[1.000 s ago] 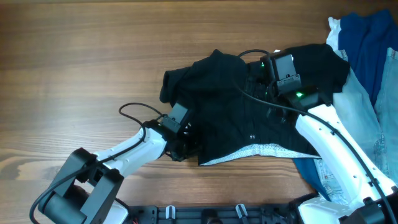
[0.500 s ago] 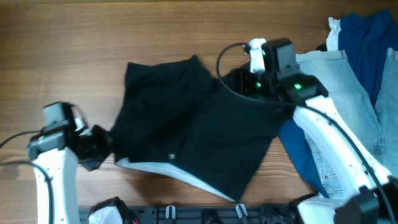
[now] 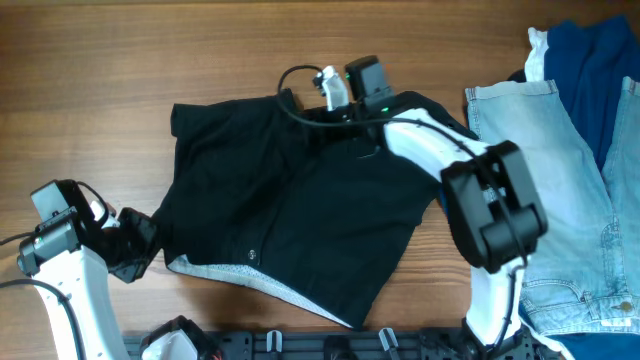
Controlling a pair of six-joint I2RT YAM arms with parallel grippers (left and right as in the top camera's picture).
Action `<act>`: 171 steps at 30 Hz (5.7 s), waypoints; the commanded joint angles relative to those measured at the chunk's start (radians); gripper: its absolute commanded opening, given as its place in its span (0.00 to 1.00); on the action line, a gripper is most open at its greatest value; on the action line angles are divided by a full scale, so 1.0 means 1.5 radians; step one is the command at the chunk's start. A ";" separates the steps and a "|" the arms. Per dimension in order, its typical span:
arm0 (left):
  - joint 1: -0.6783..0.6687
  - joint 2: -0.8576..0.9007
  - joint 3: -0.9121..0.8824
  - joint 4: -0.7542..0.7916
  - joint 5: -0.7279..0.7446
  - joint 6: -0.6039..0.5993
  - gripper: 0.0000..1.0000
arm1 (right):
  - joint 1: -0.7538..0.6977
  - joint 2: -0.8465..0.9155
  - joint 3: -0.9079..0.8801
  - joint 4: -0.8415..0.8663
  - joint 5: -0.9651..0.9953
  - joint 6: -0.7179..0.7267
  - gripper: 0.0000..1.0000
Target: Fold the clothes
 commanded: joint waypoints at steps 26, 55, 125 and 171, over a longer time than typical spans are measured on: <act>-0.103 0.087 0.066 0.662 0.067 -0.072 0.04 | -0.118 -0.250 0.020 -0.285 0.323 0.057 0.76; -0.261 0.410 0.262 0.226 -0.116 0.031 1.00 | -0.097 -0.228 -0.132 -0.486 0.309 0.187 0.88; -0.251 0.171 0.755 -0.183 -0.124 0.101 0.04 | -0.144 -0.504 0.261 -0.630 0.425 0.100 0.04; -0.294 0.524 0.858 -0.168 -0.150 0.118 0.04 | -0.239 -0.141 0.477 -0.885 0.556 0.010 0.04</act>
